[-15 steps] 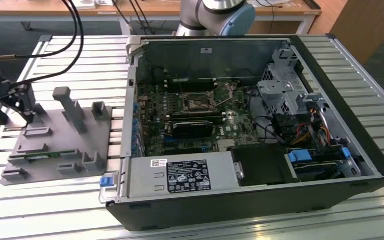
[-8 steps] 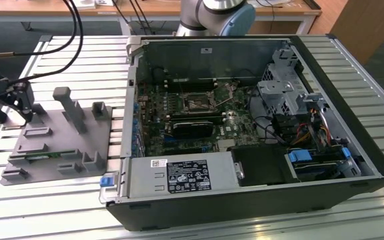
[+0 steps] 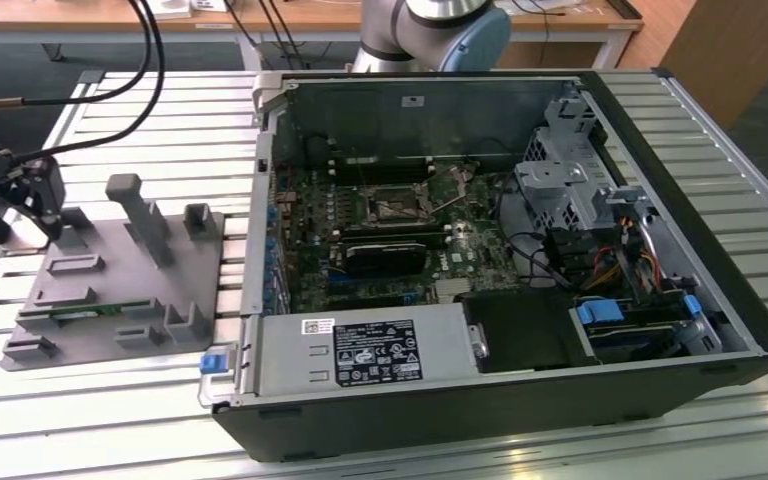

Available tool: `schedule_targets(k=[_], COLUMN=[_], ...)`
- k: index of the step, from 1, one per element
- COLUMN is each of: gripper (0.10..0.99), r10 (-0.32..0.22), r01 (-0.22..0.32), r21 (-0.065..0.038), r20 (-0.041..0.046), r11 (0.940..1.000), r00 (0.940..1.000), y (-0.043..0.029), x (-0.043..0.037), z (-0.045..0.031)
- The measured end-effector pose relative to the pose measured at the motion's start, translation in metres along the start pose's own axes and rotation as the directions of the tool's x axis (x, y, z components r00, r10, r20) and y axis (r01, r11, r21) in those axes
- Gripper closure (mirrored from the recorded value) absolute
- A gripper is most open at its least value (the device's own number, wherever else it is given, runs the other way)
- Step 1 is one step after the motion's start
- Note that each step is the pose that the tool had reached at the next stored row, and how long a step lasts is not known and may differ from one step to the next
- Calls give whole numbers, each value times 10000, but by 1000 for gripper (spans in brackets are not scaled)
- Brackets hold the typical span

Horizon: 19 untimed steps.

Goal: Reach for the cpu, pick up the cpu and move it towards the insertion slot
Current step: 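Pick up the cpu and move it towards the insertion slot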

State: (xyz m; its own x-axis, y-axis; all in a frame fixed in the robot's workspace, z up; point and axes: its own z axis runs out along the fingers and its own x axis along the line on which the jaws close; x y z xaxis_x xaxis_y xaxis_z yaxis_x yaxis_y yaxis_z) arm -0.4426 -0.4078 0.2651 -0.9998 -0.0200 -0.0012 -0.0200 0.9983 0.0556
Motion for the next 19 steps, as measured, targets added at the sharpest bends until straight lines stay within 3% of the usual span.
schedule_targets(k=[19], gripper=[545], r10=[0], r01=[0], r21=[-1], r20=[1], r11=[10000], r00=[10000], y=[7], x=[0], z=[-102])
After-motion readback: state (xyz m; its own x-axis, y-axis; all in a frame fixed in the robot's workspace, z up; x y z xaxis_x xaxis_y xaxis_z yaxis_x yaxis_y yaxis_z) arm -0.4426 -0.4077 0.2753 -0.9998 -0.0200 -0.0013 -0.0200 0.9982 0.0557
